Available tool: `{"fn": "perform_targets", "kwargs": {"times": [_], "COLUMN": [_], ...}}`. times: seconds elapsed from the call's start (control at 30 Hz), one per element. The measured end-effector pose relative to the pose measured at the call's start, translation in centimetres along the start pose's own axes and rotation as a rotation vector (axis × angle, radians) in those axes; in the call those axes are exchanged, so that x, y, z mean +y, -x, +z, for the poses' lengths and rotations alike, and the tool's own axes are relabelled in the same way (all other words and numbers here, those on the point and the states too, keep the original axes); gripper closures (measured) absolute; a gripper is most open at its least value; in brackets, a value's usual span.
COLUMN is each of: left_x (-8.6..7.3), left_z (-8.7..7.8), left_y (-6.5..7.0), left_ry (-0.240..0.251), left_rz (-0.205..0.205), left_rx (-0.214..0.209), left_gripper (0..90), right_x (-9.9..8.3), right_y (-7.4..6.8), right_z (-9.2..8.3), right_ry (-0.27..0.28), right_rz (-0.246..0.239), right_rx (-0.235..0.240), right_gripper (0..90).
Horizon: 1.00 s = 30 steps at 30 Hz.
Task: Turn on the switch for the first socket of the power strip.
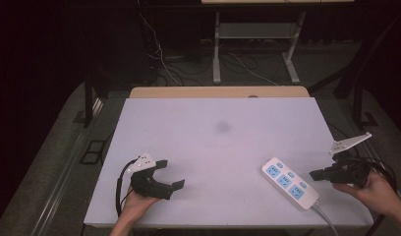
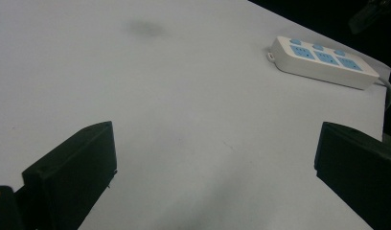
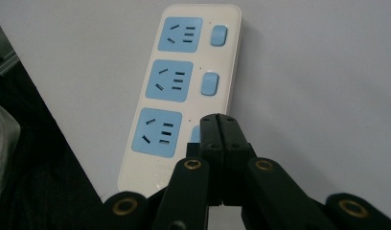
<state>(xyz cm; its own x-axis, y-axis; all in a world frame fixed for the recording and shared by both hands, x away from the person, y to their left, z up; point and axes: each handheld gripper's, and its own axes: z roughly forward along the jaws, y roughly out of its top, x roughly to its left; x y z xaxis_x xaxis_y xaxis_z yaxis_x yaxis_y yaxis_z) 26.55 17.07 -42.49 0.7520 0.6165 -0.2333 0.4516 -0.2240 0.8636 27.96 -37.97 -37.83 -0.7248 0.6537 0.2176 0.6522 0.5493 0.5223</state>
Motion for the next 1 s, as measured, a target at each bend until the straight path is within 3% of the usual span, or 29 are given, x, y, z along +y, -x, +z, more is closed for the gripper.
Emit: {"fn": "perform_targets", "kwargs": {"times": [1.0], "left_x": [-0.1], "left_z": [0.1], "left_y": [-0.1], "left_ry": [-0.012], "left_rz": [-0.002], "left_rx": [0.0], "left_gripper": [0.0], "right_x": [-0.2], "right_y": [0.2], "right_z": [2.8], "right_ry": [-0.037], "right_rz": [0.011], "right_rx": [0.072], "right_gripper": [89.4]}}
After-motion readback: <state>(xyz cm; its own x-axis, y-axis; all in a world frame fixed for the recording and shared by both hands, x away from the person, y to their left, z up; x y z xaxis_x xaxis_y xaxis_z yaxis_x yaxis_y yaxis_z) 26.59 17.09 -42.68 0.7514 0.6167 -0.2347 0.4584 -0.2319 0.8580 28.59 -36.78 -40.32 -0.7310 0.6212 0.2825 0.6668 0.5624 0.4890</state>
